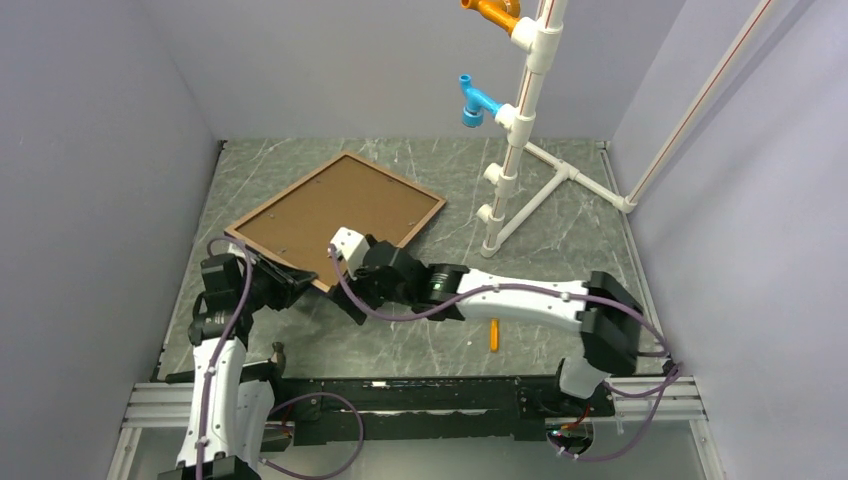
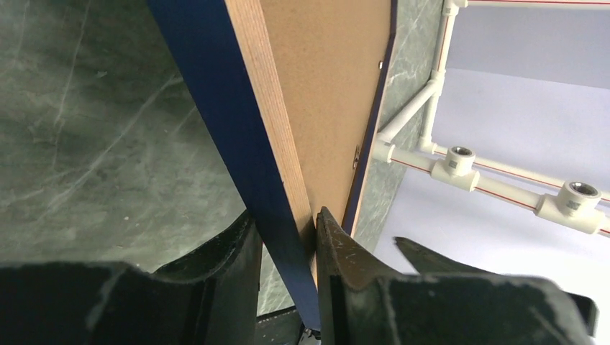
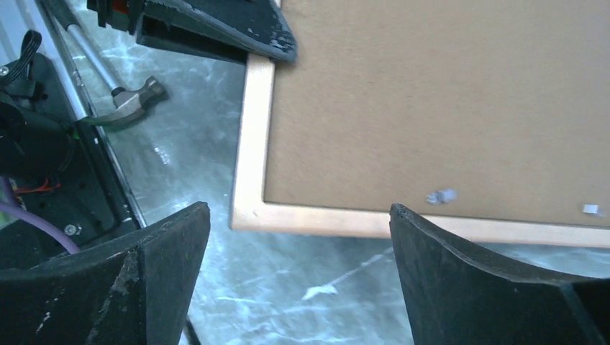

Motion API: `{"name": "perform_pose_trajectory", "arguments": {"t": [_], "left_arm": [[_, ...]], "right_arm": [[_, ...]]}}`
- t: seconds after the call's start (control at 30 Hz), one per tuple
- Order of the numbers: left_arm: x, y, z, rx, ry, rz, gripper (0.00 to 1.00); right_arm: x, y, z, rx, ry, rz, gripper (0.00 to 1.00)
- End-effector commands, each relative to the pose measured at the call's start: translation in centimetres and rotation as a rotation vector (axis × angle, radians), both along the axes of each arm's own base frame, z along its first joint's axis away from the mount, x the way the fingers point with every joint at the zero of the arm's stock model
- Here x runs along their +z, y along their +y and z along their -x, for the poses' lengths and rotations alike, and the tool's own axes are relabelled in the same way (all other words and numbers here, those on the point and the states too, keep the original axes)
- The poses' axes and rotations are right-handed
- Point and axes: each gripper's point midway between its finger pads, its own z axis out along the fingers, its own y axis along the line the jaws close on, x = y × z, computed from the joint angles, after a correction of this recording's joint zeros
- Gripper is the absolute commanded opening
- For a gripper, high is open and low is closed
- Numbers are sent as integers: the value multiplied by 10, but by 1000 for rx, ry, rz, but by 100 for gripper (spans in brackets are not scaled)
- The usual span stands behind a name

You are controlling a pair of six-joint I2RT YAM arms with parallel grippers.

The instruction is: Take the photo out of the frame

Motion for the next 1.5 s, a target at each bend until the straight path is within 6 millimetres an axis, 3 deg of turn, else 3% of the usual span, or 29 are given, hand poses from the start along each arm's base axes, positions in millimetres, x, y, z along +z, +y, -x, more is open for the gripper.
{"name": "perform_pose_trajectory", "arguments": {"t": [0.0,0.17,0.27,0.4,0.57,0.83,1.13,1.27,1.33,1.47], "left_arm": [[36,12,2,-36,-78,-170,0],[56,18,7,-21,-72,-215,0],[64,18,8,-19,-88,-223,0],[67,17,8,-24,-89,-224,0],[68,17,9,-29,-85,-224,0],[66,17,10,-25,-77,-226,0],[67,15,9,-21,-69,-196,0],[65,11,9,-15,-61,-155,0],[66,11,10,-8,-56,-151,0],[73,17,9,23,-51,-170,0]], "right_arm": [[55,-36,-19,-51,-218,-11,98],[59,-76,-49,-138,-378,29,99],[59,-89,-57,-88,-484,-4,100],[30,-92,-51,65,-623,6,100],[16,-83,-53,143,-711,-18,100],[-2,-54,-78,147,-826,24,97],[7,-43,-106,62,-991,55,92],[6,-32,-109,103,-1016,78,91],[3,-27,-107,131,-1008,78,87],[2,-22,-104,155,-984,68,63]]}}
